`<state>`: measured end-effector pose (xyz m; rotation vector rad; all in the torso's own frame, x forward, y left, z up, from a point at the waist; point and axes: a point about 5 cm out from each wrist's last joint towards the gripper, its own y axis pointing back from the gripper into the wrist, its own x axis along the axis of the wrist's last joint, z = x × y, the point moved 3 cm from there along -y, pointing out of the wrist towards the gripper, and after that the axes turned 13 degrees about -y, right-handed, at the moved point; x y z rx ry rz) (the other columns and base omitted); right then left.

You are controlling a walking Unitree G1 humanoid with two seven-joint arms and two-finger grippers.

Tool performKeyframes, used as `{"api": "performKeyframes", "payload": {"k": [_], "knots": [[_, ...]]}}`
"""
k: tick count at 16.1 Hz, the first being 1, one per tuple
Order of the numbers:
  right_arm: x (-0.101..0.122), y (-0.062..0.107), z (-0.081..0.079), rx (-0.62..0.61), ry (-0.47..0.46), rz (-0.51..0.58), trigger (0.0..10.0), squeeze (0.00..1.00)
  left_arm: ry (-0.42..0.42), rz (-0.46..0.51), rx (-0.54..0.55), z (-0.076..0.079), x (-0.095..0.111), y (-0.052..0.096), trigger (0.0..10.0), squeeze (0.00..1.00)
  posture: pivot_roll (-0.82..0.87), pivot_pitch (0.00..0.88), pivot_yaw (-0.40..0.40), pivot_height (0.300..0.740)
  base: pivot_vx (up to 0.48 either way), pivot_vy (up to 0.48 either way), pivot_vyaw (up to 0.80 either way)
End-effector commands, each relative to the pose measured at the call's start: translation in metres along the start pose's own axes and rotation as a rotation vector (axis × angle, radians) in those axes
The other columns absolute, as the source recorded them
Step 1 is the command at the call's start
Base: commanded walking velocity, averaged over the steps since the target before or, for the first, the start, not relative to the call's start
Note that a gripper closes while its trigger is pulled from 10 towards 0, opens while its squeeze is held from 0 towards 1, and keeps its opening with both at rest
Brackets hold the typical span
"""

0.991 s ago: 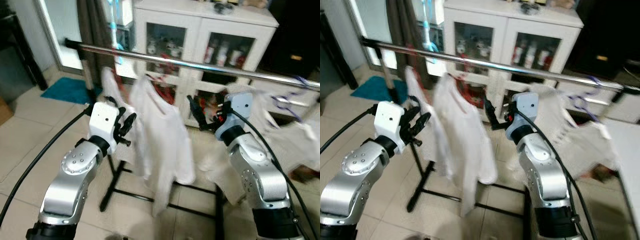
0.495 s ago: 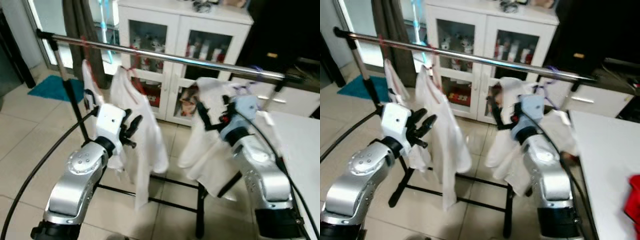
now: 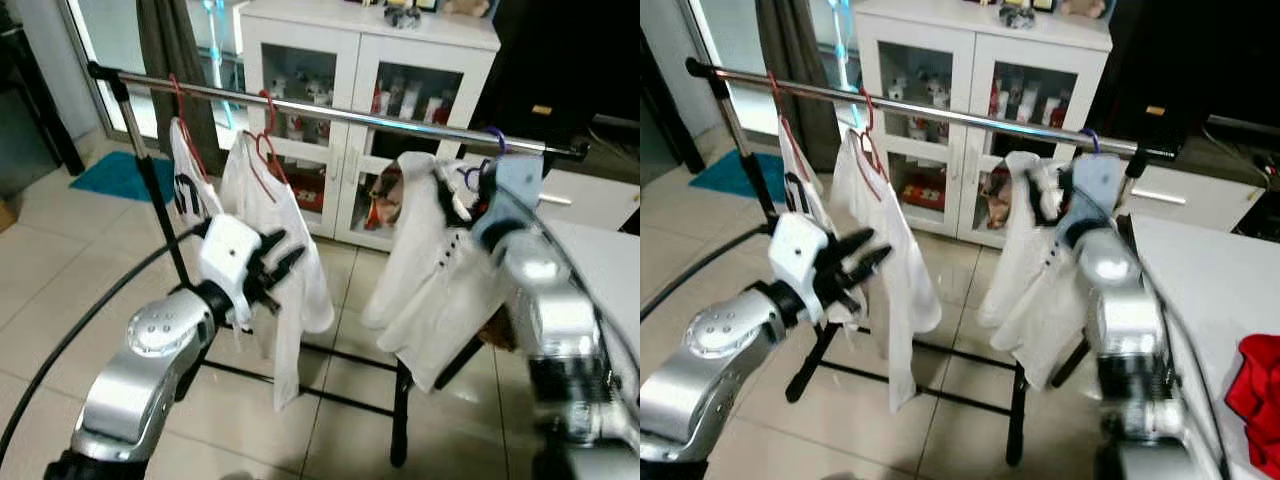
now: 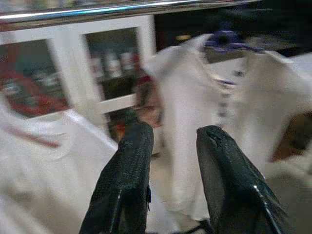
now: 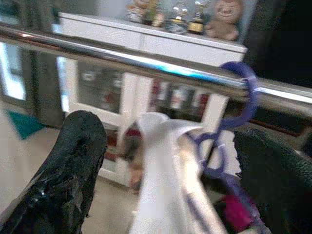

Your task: Hang hanger

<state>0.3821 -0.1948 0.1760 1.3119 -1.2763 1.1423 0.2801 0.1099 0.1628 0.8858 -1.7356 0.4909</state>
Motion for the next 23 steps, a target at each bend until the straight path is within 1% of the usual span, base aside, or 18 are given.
{"api": "performKeyframes", "payload": {"k": [1,2,3,4,6,8,9,11,13,15,17,19,21,23], "knots": [[-0.003,-0.006,0.004,-0.023,0.035,-0.022,10.0,1.0,-0.001,0.003,-0.048,0.005,0.002,0.0,10.0,0.0,0.02,0.0,-0.053,0.71,0.0,0.0,0.0],[-0.003,-0.013,0.005,-0.026,0.046,-0.041,10.0,0.92,-0.004,0.004,-0.054,0.005,0.002,0.0,10.0,0.0,0.02,0.0,-0.055,0.71,0.0,0.0,0.0],[-0.004,-0.017,0.005,-0.025,0.058,-0.054,10.0,0.27,-0.005,0.002,-0.052,0.005,0.002,0.0,10.0,0.0,0.02,0.0,-0.055,0.71,0.0,0.0,0.0],[-0.007,-0.026,0.008,-0.031,0.055,-0.098,10.0,0.0,-0.009,-0.009,-0.044,0.004,0.001,0.0,10.0,0.0,0.03,0.0,-0.056,0.71,0.0,0.0,0.0],[-0.008,-0.034,0.014,-0.061,0.048,-0.127,10.0,0.0,-0.008,-0.01,-0.053,0.004,0.001,0.001,10.0,0.0,0.03,0.0,-0.058,0.71,0.0,0.0,0.0],[-0.002,-0.039,0.032,-0.156,0.025,-0.135,10.0,0.0,-0.011,-0.015,-0.059,0.005,0.001,0.004,10.0,0.0,0.04,0.0,-0.07,0.71,0.0,0.0,0.0],[0.002,-0.04,0.035,-0.157,0.004,-0.132,10.0,0.0,-0.011,-0.018,-0.058,0.005,0.0,0.005,10.0,0.0,0.04,0.0,-0.072,0.71,0.0,0.0,0.0],[0.006,-0.04,0.031,-0.109,-0.052,-0.129,10.0,0.0,-0.009,-0.019,-0.058,0.006,0.0,0.006,10.0,0.0,0.04,0.0,-0.072,0.71,0.0,0.0,0.0],[0.006,-0.037,0.026,-0.042,-0.085,-0.14,10.0,0.0,-0.007,-0.02,-0.065,0.007,0.0,0.005,10.0,0.0,0.03,0.0,-0.066,0.71,0.0,0.0,0.0],[0.005,-0.031,0.02,0.037,-0.091,-0.163,10.0,0.0,-0.005,-0.019,-0.071,0.008,0.0,0.004,10.0,0.0,0.03,0.0,-0.063,0.71,0.0,0.0,0.0],[0.007,-0.019,0.018,0.099,-0.094,-0.183,10.0,0.0,-0.001,-0.017,-0.081,0.01,-0.001,0.003,10.0,0.0,0.01,0.0,-0.053,0.71,0.0,0.0,0.0],[0.012,-0.013,0.026,0.085,-0.075,-0.178,10.0,0.0,0.0,-0.017,-0.089,0.011,-0.001,0.001,10.0,0.0,0.01,0.0,-0.053,0.71,0.0,0.0,0.0],[0.016,-0.009,0.041,0.027,-0.059,-0.186,10.0,0.0,0.0,-0.014,-0.096,0.012,0.0,0.0,10.0,0.0,0.01,0.0,-0.053,0.71,0.0,0.0,0.0],[0.023,-0.005,0.046,-0.001,-0.079,-0.189,10.0,0.0,-0.001,-0.009,-0.098,0.012,0.001,0.001,10.0,0.0,0.01,0.0,-0.056,0.71,0.0,0.0,0.0]]}}
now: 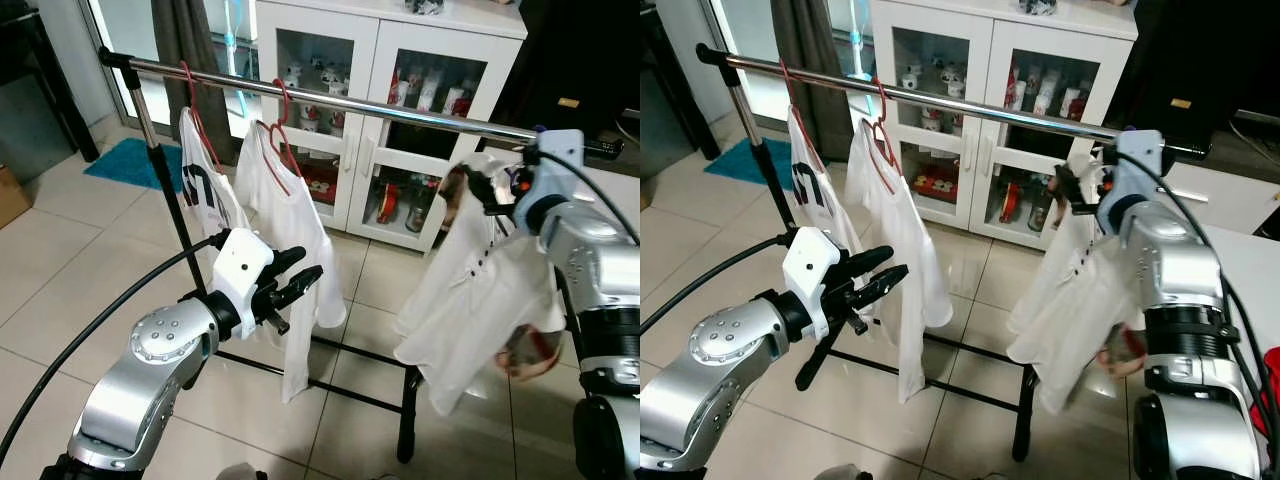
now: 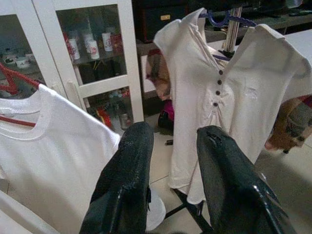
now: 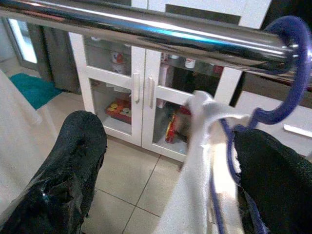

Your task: Hang hanger

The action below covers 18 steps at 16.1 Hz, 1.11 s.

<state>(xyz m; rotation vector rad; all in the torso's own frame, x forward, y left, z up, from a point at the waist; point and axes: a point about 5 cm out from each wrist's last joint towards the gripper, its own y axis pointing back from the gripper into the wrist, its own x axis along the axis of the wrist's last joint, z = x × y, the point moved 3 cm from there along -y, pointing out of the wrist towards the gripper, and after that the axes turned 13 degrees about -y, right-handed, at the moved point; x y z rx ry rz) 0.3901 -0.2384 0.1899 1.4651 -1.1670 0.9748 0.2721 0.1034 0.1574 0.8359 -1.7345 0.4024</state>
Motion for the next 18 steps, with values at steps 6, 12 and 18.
{"api": "performKeyframes", "payload": {"k": [6,12,18], "knots": [[-0.009,-0.013,0.018,-0.121,-0.018,-0.046,10.0,0.0,0.013,0.069,-0.096,0.011,0.013,0.001,10.0,0.0,0.01,0.0,-0.054,0.71,0.0,0.0,0.0],[-0.004,-0.026,0.022,-0.098,-0.011,-0.044,10.0,0.0,0.006,0.057,-0.095,0.01,0.011,0.004,10.0,0.0,0.02,0.0,-0.071,0.71,0.0,0.0,0.0],[0.001,-0.016,0.027,-0.039,0.053,-0.07,10.0,0.0,0.004,0.046,-0.097,0.011,0.008,0.005,10.0,0.0,0.02,0.0,-0.072,0.71,0.0,0.0,0.0]]}}
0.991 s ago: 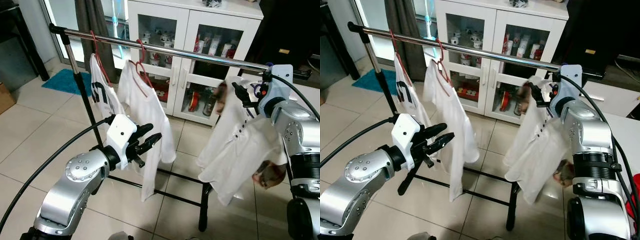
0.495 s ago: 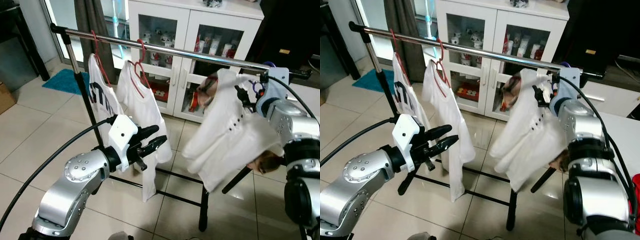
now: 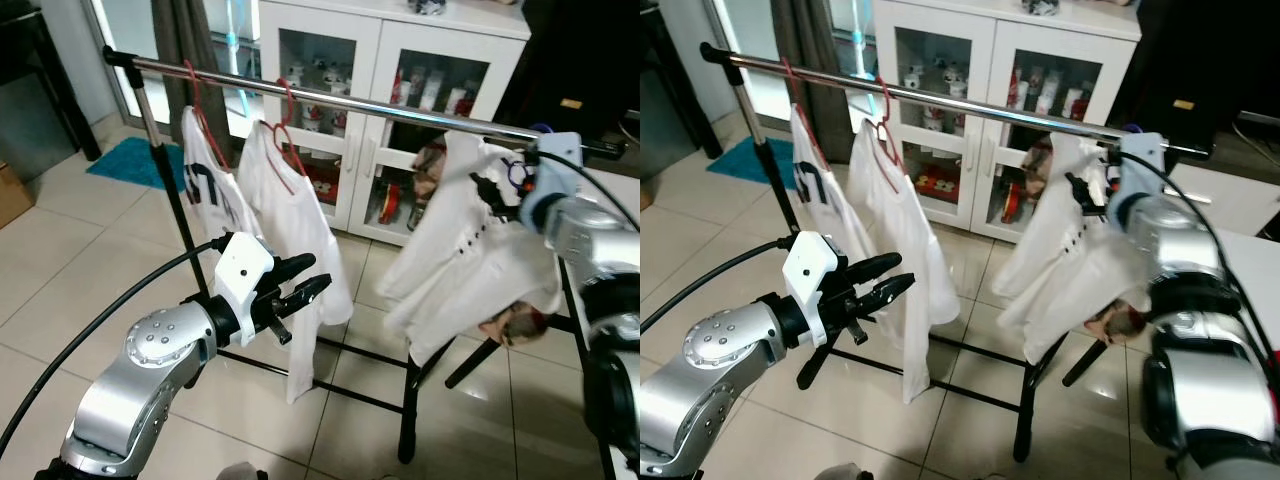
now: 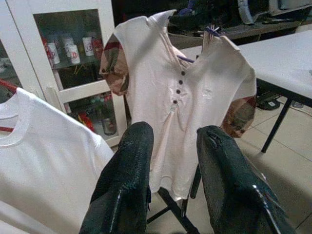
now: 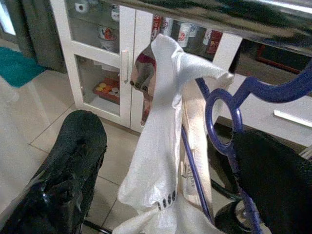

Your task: Hang hanger

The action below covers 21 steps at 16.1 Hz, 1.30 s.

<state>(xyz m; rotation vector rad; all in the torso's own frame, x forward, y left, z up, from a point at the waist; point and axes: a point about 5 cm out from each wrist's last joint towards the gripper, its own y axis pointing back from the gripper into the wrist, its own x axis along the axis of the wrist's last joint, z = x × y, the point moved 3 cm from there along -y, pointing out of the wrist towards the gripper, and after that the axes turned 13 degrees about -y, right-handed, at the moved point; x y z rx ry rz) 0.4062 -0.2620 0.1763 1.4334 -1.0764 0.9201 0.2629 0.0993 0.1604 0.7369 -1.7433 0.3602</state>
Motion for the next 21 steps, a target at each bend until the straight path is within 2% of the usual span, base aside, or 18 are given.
{"api": "performKeyframes", "payload": {"k": [1,5,9,13,18,21], "knots": [[0.01,0.007,0.006,0.004,0.011,0.017,10.0,0.0,-0.012,0.005,-0.021,0.004,0.003,-0.001,10.0,0.0,0.01,0.0,-0.068,0.71,0.0,0.0,0.0],[0.015,0.026,0.015,0.004,0.036,0.024,10.0,0.0,-0.016,0.003,-0.033,0.005,0.002,-0.001,10.0,0.0,0.0,0.0,-0.06,0.71,0.0,0.0,0.0],[0.012,0.041,0.022,0.005,0.001,0.005,10.0,0.0,-0.018,0.004,-0.042,0.006,0.001,-0.001,10.0,0.0,0.0,0.0,-0.058,0.71,0.0,0.0,0.0],[-0.001,0.022,0.015,0.029,-0.119,-0.025,10.0,0.0,-0.024,0.009,-0.06,0.007,0.002,-0.004,10.0,0.0,-0.01,0.0,-0.043,0.71,0.0,0.0,0.0],[-0.004,0.0,-0.008,0.07,-0.107,-0.057,10.0,0.0,-0.027,0.003,-0.049,0.005,0.001,-0.002,10.0,0.0,0.01,0.0,-0.057,0.71,0.0,0.0,0.0],[-0.003,-0.006,-0.01,0.075,-0.11,-0.056,10.0,0.0,-0.027,0.001,-0.043,0.005,0.001,-0.001,10.0,0.0,0.02,0.0,-0.065,0.71,0.0,0.0,0.0]]}}
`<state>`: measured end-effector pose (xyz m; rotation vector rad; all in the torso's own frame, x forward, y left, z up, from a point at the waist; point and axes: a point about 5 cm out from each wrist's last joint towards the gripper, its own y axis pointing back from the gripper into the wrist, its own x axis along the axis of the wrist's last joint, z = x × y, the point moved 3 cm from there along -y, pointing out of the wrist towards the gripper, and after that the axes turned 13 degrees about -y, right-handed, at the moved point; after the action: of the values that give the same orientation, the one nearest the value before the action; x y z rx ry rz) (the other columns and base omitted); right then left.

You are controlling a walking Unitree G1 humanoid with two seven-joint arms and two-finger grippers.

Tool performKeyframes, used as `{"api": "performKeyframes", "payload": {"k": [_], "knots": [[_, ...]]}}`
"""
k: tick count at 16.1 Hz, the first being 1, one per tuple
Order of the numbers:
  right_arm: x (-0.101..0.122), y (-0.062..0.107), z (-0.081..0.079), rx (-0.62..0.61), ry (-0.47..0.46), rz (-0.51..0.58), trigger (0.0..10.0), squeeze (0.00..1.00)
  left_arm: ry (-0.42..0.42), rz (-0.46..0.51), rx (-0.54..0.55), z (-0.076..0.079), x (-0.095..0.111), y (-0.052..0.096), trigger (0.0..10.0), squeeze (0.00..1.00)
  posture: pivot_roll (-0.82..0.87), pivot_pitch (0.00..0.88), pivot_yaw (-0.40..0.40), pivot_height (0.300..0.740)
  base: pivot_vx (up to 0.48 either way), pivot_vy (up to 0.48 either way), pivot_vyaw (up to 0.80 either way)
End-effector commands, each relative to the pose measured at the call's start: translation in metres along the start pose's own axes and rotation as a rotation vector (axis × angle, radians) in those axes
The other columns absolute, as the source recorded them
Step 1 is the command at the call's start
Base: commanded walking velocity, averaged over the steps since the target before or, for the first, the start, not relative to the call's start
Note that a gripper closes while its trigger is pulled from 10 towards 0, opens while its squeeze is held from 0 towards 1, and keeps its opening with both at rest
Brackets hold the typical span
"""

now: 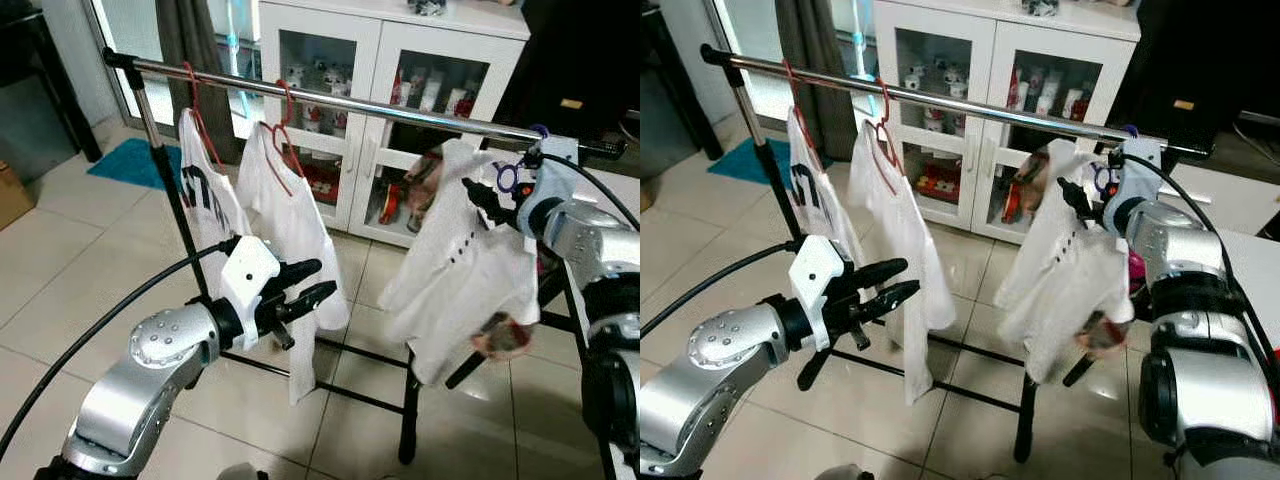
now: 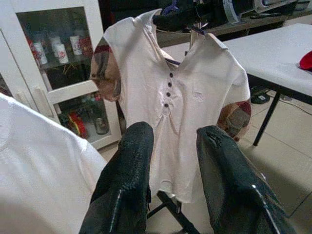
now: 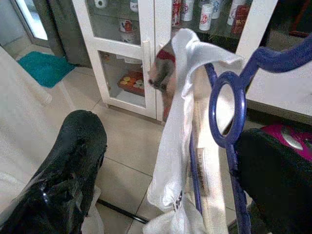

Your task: Hang hanger

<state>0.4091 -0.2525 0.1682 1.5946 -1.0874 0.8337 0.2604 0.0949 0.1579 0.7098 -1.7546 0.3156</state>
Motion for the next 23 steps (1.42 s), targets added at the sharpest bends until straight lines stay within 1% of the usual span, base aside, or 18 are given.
{"api": "performKeyframes", "payload": {"k": [1,2,3,4,5,6,7,11,13,18,23], "knots": [[0.005,-0.001,-0.002,0.008,0.014,0.014,10.0,0.0,-0.016,0.002,0.003,0.0,0.002,0.002,10.0,0.0,0.02,0.0,-0.066,0.71,0.0,0.0,0.0],[0.006,-0.002,-0.002,0.01,0.008,0.016,9.8,0.0,-0.016,0.002,0.004,0.0,0.002,0.002,10.0,0.0,0.02,0.0,-0.066,0.71,0.0,0.0,0.0],[0.007,-0.002,-0.001,0.006,-0.005,0.022,7.3,0.0,-0.016,0.002,0.004,0.0,0.002,0.001,10.0,0.0,0.01,0.0,-0.063,0.71,0.0,0.0,0.0],[0.009,-0.003,0.001,-0.014,-0.02,0.031,4.1,0.0,-0.016,0.002,0.004,0.0,0.002,0.001,10.0,0.0,0.01,0.0,-0.062,0.71,0.0,0.0,0.0],[0.01,-0.003,0.004,-0.036,-0.029,0.039,3.5,0.0,-0.017,0.001,0.003,0.0,0.002,0.001,10.0,0.0,0.01,0.0,-0.062,0.71,0.0,0.0,0.0],[0.011,-0.003,0.005,-0.047,-0.032,0.044,2.2,0.0,-0.017,0.001,0.002,0.0,0.001,0.001,10.0,0.0,0.01,0.0,-0.062,0.71,0.0,0.0,0.0],[0.012,-0.004,0.007,-0.071,-0.035,0.056,0.0,0.0,-0.018,0.0,0.001,-0.001,0.001,0.0,10.0,0.0,0.01,0.0,-0.057,0.71,0.0,0.0,0.0],[0.018,-0.006,0.009,-0.125,-0.041,0.095,0.0,0.0,-0.019,-0.004,0.002,-0.001,0.001,0.0,10.0,0.0,0.01,0.0,-0.059,0.71,0.0,0.0,0.0],[0.022,-0.007,0.008,-0.147,-0.006,0.109,0.0,0.0,-0.021,-0.007,0.003,-0.001,0.0,0.0,10.0,0.0,0.01,0.0,-0.061,0.71,0.0,0.0,0.0],[0.019,-0.008,0.007,-0.163,0.052,0.09,0.0,0.0,-0.023,-0.013,-0.001,0.0,-0.001,0.0,10.0,0.0,0.01,0.0,-0.063,0.71,0.0,0.0,0.0],[0.017,-0.009,0.007,-0.173,0.065,0.084,0.0,0.0,-0.026,-0.016,-0.005,0.0,-0.001,0.0,10.0,0.0,0.01,0.0,-0.066,0.71,0.0,0.0,0.0]]}}
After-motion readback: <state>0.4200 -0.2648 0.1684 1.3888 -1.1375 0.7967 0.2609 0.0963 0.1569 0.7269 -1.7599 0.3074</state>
